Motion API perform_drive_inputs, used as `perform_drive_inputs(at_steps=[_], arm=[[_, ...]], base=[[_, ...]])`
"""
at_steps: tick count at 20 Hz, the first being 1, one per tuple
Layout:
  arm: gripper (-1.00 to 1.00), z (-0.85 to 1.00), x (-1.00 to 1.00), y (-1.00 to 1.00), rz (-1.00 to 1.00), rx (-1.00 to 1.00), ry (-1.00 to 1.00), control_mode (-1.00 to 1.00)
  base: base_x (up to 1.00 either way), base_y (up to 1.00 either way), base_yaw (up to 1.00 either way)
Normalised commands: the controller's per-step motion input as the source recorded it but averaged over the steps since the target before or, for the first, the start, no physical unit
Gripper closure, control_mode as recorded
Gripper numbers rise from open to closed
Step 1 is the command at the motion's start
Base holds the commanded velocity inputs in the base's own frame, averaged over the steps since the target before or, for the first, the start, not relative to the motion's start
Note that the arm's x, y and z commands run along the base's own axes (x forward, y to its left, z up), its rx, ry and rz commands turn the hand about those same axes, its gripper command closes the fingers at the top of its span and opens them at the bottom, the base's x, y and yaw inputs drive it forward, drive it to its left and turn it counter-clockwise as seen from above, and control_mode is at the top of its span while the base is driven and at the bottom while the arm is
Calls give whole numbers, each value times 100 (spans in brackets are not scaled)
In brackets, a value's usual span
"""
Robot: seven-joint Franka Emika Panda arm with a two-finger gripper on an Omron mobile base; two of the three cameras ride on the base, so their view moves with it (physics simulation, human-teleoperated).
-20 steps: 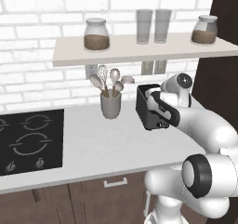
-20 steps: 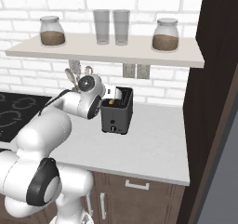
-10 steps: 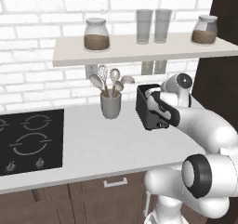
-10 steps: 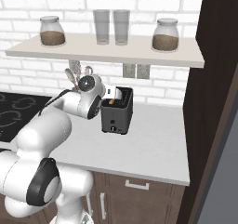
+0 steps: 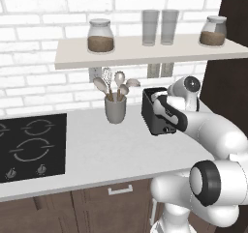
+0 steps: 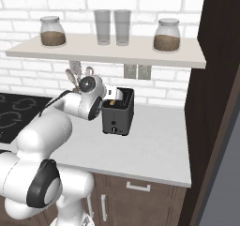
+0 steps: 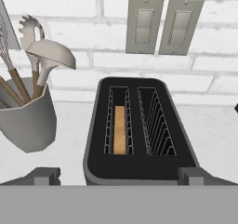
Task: Start the toaster. Once the lever pops up, take the bread to the plate on the dining counter.
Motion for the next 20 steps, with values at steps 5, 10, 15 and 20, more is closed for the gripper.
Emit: perform_drive_inputs(at_steps=[5, 10, 15, 20], arm=[[-100, 0, 0, 0, 0, 0, 0, -100], [-100, 0, 0, 0, 0, 0, 0, -100], [-100, 0, 0, 0, 0, 0, 0, -100], [-100, 0, 0, 0, 0, 0, 0, -100]], base=[[0, 0, 0], [0, 0, 0], [0, 0, 0], [0, 0, 0]])
